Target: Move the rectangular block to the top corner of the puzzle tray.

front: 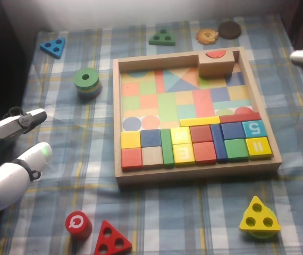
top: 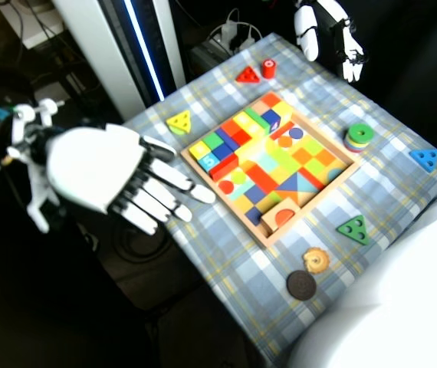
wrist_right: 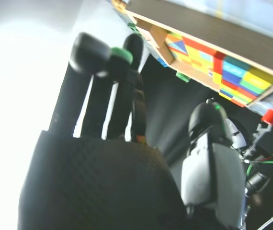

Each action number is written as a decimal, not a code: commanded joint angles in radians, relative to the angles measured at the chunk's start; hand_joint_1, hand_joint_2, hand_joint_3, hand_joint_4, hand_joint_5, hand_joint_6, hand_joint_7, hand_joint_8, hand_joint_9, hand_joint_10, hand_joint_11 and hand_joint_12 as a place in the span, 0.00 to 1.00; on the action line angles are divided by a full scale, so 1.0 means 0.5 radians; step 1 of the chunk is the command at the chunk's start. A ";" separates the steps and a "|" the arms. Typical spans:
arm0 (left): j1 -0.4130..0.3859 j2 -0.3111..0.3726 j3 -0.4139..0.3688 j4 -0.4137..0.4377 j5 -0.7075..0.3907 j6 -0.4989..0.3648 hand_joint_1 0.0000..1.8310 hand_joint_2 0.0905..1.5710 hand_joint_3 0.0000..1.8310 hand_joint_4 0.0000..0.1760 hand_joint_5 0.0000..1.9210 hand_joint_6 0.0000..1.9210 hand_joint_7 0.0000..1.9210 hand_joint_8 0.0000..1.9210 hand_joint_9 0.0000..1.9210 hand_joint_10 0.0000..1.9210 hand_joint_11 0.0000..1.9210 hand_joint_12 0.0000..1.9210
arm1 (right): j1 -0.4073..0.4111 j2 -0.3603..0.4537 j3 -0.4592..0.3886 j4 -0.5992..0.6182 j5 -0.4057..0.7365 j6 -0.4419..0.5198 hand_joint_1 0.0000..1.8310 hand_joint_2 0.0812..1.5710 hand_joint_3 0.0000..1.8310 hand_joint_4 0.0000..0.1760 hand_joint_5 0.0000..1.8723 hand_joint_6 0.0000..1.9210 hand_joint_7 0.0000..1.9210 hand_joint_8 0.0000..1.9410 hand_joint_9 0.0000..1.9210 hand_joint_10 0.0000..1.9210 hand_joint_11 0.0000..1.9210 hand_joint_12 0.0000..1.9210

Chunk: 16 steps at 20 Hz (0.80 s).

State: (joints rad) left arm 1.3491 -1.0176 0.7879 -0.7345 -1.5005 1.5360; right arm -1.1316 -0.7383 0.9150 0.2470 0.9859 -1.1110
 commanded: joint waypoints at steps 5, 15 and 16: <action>-0.027 0.012 0.003 0.005 -0.327 -0.017 0.31 0.83 0.00 0.13 0.28 0.00 0.26 0.00 0.18 0.00 0.00 0.44 | -0.532 -0.031 -0.241 0.519 1.158 -0.191 0.00 0.72 0.00 0.36 0.16 0.00 0.14 0.00 0.14 0.01 0.00 0.49; 0.012 -0.033 0.007 -0.049 -0.383 -0.013 0.30 0.83 0.00 0.01 0.28 0.00 0.25 0.00 0.18 0.00 0.00 0.47 | -0.542 -0.335 -0.320 0.775 1.506 -0.549 0.00 0.65 0.00 0.30 0.14 0.00 0.10 0.00 0.04 0.00 0.00 0.02; 0.014 -0.037 0.011 -0.066 -0.409 -0.008 0.29 0.83 0.00 0.06 0.28 0.00 0.24 0.00 0.18 0.00 0.00 0.46 | -0.541 -0.366 -0.313 0.796 1.551 -0.549 0.00 0.64 0.00 0.28 0.15 0.00 0.10 0.00 0.03 0.00 0.00 0.00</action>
State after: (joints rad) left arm 1.3586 -1.0325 0.7883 -0.7933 -1.5726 1.5368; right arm -1.4113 -0.9276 0.7536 0.6659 1.6150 -1.3834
